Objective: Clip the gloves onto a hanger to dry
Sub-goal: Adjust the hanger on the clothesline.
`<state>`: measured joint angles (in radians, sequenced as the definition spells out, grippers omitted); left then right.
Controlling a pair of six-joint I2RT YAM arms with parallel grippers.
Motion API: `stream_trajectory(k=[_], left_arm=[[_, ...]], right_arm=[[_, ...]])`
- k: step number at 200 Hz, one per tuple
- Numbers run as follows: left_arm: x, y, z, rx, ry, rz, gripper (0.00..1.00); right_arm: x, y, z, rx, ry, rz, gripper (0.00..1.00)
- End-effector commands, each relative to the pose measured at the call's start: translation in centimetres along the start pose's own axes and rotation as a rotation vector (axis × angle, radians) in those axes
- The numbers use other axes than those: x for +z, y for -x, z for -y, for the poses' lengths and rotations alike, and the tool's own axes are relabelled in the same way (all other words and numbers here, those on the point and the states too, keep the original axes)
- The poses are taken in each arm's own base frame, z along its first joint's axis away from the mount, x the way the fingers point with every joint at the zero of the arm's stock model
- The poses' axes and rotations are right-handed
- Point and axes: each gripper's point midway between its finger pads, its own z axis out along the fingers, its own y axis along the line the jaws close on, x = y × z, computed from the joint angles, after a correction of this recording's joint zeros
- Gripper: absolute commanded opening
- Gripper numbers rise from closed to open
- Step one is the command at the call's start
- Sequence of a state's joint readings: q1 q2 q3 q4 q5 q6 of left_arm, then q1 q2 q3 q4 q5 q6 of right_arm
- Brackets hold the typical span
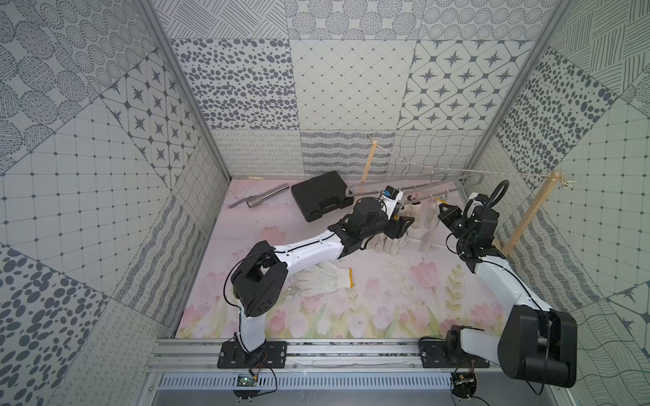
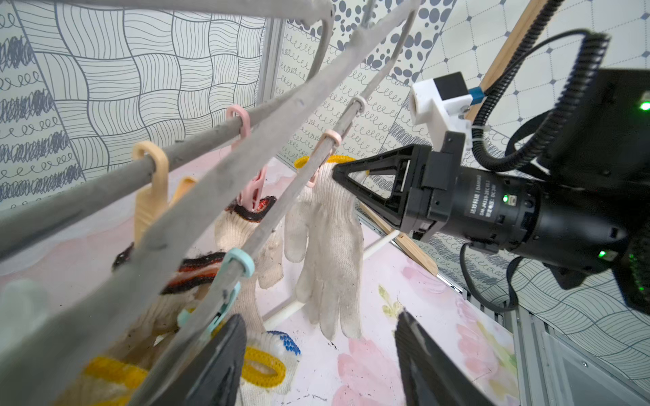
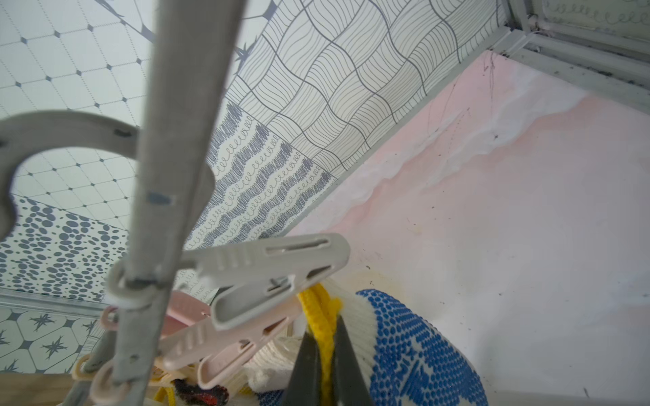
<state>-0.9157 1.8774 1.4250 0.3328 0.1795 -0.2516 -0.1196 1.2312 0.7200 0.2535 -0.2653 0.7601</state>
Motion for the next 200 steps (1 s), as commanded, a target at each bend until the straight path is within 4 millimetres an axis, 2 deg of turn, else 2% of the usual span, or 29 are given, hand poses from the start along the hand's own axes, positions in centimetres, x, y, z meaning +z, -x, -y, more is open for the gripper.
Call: stream_trajectory(k=[1,58,97,122,144,170,200], left_arm=[[-0.7,1.8,0.4,0.039,-0.022,0.047,0.69],[-0.9,1.8,0.1,0.042,-0.011,0.045,0.69],[-0.4,1.8,0.0,0.027,-0.018,0.039,0.70],[0.4,1.4,0.1,-0.005,-0.028,0.013,0.71],[1.4,1.2,0.2,-0.040,-0.027,0.005,0.71],[2.8,0.8,0.6,-0.064,-0.011,-0.018,0.71],[4.3,0.6,0.8,-0.165,-0.010,-0.024,0.71]], right_arm=[[-0.1,1.5,-2.7,-0.010,0.098,0.067,0.00],[-0.7,-1.7,-4.6,-0.144,0.126,-0.003,0.00],[-1.6,-2.7,-4.1,-0.197,0.101,-0.028,0.00],[-2.8,-2.3,-4.0,-0.228,0.078,-0.010,0.00],[-3.8,-2.1,-4.8,-0.257,0.110,0.006,0.00],[-4.2,-2.6,-6.2,-0.279,0.180,-0.027,0.00],[-4.1,-3.5,-6.5,-0.299,0.210,-0.073,0.00]])
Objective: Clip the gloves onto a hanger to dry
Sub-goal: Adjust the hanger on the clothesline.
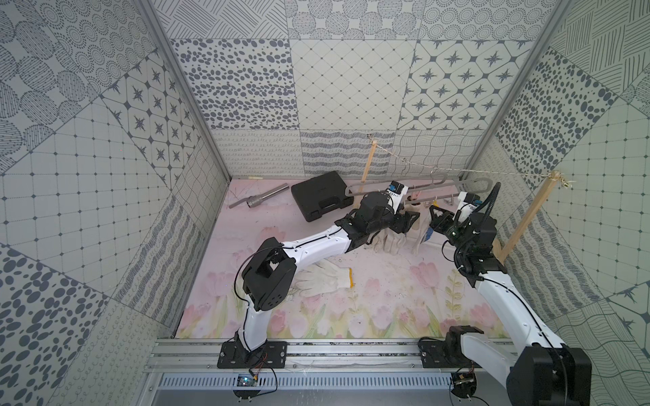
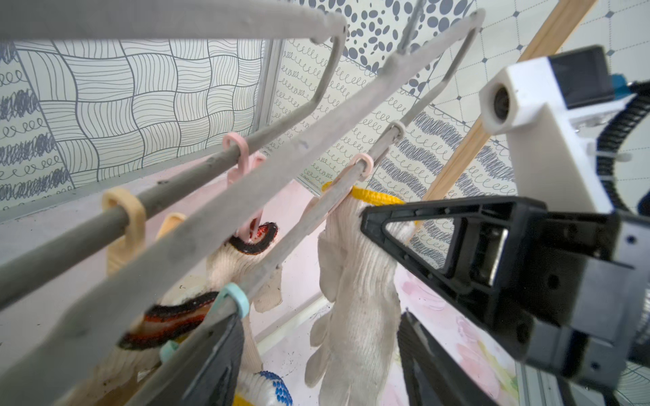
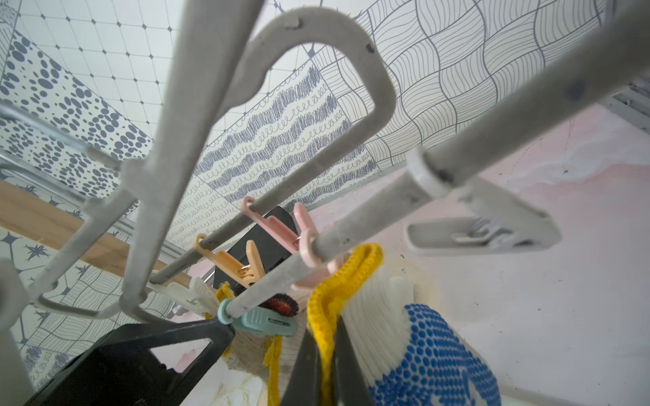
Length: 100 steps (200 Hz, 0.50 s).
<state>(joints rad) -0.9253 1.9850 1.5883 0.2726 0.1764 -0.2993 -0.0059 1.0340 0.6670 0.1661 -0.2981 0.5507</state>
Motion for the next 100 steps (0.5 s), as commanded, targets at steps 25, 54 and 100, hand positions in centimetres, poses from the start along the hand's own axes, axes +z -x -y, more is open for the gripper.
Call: stream_trajectory(k=[25,54,100], left_arm=[[3.0,-0.8,0.4,-0.154,0.022,-0.025,0.71],[3.4,-1.1,0.3,-0.144,0.051,-0.017,0.71],[2.5,-1.0,-0.4,-0.148,0.085,-0.002,0.70]], right_arm=[[-0.2,-0.6,-1.6,-0.056,0.090,-0.034,0.00],[-0.7,-0.8,-0.6,-0.065,0.018,-0.047,0.00],[-3.0,-2.0,2.3,-0.030,-0.141,-0.065,0.00]])
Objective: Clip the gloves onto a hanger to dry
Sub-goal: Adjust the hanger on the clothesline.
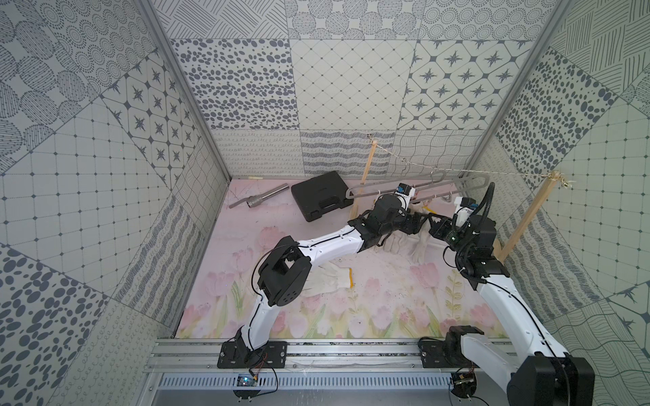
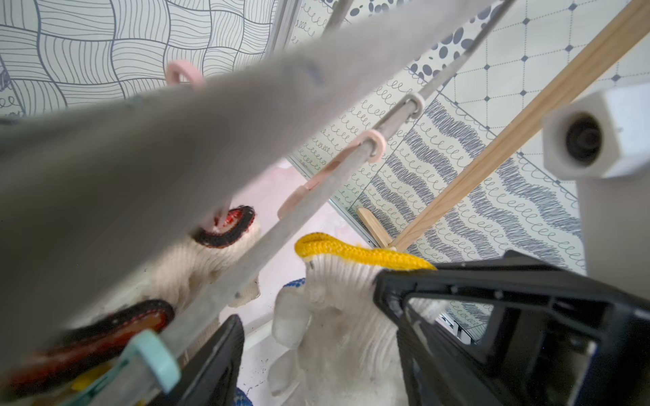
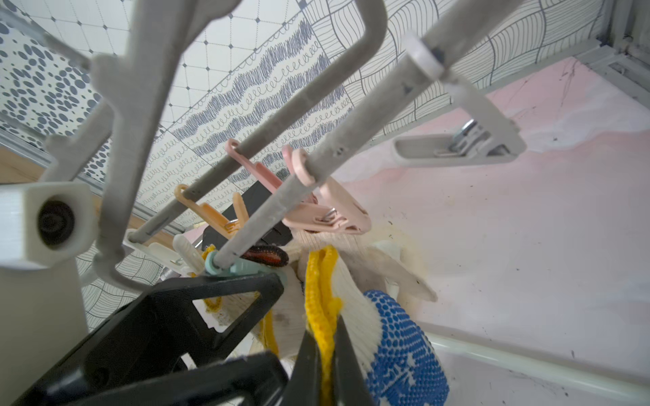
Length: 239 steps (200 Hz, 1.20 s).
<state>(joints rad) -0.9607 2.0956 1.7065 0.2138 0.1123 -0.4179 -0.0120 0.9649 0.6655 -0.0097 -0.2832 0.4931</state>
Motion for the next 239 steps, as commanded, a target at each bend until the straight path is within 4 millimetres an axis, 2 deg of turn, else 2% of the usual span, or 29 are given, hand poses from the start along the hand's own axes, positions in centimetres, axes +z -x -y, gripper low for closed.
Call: stream_trajectory(k=[1,41,58,89,118,137,148,184,217,239], left_arm=[[-0.6,1.0,-0.4,-0.032,0.037,0.039,0.70],[-1.0,1.0,0.4,-0.012,-0.011,0.043,0.66],[-1.8,0.5,1.8,0.017,-0.089,0.044,0.63],[-4.9,-1.0,5.5,0.152,-0.206,0.034,0.62],[-8.0,-2.4,6.8,0.204,-0.212,0.017,0.61],[-9.9,-2.8,5.9,0.181,-0.166,0.017,0.60],[-11.1,-3.2,4.7,0.180,-0.110,0.020,0.61],[-15.6,-3.4,1.1,0.170,0.019,0.023,0.69],[-18.5,-3.8,-1.7,0.133,0.065,-0.014,0.70],[-20.2,-3.5,-3.0,0.171,0.097,-0.010,0.68]], right_arm=[[-1.4,-0.4,1.3,-0.001,-0.074,0.013,0.00],[-2.6,-2.7,3.3,0.025,-0.153,-0.035,0.00],[-2.8,-3.2,3.5,0.031,-0.144,-0.049,0.00],[-3.4,-3.5,3.1,0.014,-0.123,-0.064,0.00],[-3.9,-3.9,2.8,0.006,-0.102,-0.068,0.01],[-4.1,-4.2,2.7,0.008,-0.094,-0.075,0.01],[-4.2,-4.4,2.7,0.008,-0.090,-0.081,0.01],[-4.5,-4.5,2.6,0.003,-0.088,-0.087,0.02],[-4.2,-4.6,2.6,0.025,-0.077,-0.081,0.03],[-3.9,-4.8,2.6,0.033,-0.068,-0.093,0.03]])
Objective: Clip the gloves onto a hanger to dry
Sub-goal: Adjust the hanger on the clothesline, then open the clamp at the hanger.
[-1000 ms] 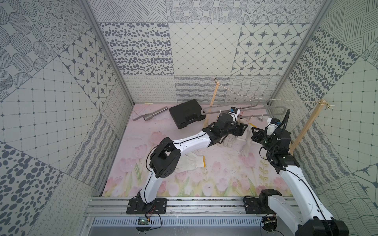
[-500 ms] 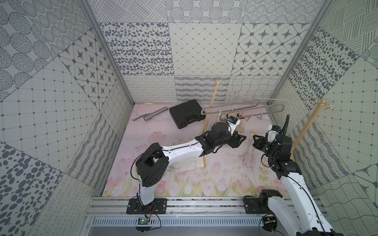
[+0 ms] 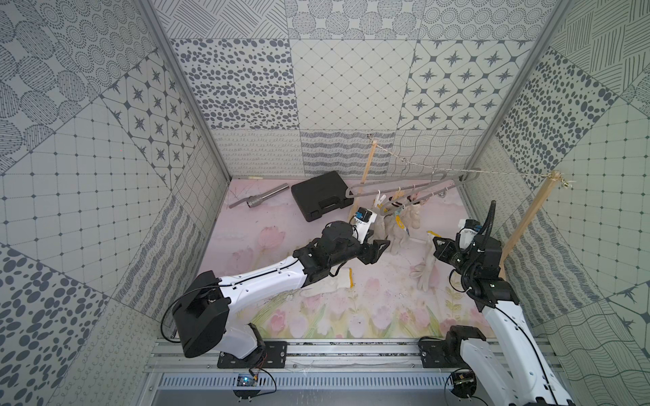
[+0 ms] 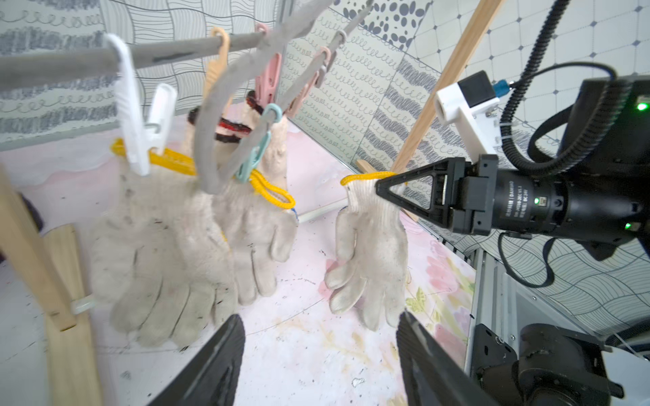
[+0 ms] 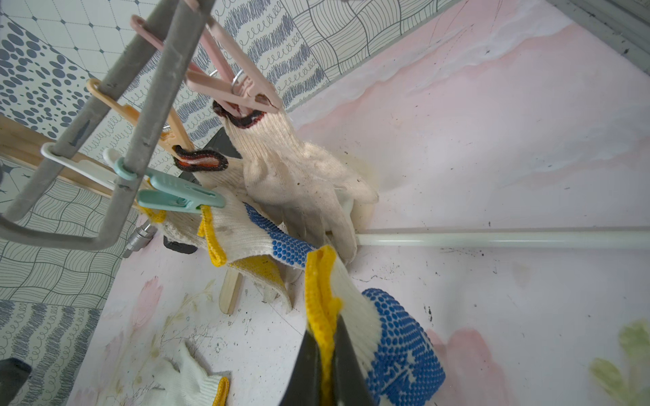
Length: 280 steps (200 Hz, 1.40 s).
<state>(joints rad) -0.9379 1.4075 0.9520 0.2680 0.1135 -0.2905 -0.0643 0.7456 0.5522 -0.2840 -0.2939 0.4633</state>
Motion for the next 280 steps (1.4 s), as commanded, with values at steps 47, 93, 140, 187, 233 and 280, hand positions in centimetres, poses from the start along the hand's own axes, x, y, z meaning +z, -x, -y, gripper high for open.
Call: stream_trajectory(k=[47,93,140,187,233,280], left_arm=[[-3.2,1.3,-7.5,-0.075,0.173,0.000,0.46],[0.6,3.7,-10.0,-0.205,0.126,-0.012,0.00],[5.3,5.2,-11.0,-0.261,0.092,-0.030,0.00],[6.9,6.6,-10.7,-0.275,0.057,0.005,0.00],[7.1,6.4,-8.4,-0.262,0.014,-0.004,0.00],[7.5,6.8,-7.0,-0.246,0.010,0.025,0.00]], right_arm=[[-0.1,0.9,-1.0,-0.001,0.054,0.038,0.03],[0.2,-0.1,-0.3,0.011,0.045,0.024,0.03],[0.2,0.0,-0.3,0.008,0.043,0.027,0.03],[0.4,-0.2,-0.2,-0.003,0.044,0.026,0.03],[0.9,-0.2,-0.2,-0.009,0.052,0.014,0.03],[0.9,-0.1,-0.4,-0.010,0.063,0.013,0.03]])
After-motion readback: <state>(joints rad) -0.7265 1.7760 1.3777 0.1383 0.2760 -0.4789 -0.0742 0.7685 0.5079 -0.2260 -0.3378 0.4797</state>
